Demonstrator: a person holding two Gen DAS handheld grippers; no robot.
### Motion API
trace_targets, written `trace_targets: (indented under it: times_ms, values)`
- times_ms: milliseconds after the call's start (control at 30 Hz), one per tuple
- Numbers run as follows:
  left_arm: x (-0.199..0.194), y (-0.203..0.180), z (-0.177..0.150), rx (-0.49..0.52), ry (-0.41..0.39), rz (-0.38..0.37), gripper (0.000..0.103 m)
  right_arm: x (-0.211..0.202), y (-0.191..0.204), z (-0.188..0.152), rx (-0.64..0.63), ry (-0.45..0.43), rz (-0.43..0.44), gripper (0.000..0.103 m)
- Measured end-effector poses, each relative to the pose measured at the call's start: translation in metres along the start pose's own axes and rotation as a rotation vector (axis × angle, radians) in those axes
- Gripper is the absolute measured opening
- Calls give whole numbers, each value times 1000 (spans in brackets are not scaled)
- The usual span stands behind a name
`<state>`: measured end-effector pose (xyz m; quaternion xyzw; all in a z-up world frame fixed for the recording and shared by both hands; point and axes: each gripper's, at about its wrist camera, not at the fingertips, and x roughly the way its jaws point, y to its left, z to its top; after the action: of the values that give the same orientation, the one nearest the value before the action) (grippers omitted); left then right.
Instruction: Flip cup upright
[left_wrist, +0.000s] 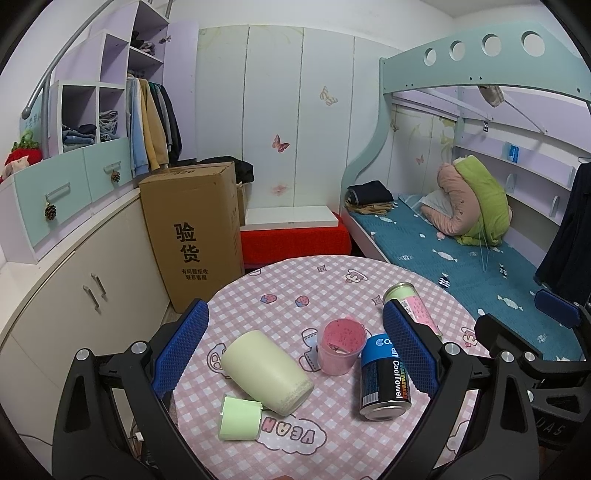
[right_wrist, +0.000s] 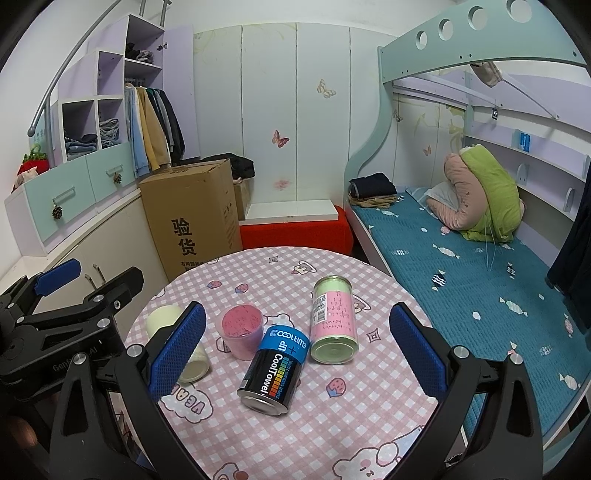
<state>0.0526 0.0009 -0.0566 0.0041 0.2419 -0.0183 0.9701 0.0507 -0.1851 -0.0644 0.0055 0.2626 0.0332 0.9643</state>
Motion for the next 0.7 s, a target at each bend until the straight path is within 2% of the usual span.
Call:
trace_targets:
  times_ms: [600, 700]
  values:
    - [-1, 1, 0, -5, -2, -4, 95, 0, 0, 0, -1, -1, -1, 96]
    - [-4, 1, 0, -4, -24, -11, 95, 0, 0, 0, 2, -1, 3, 96]
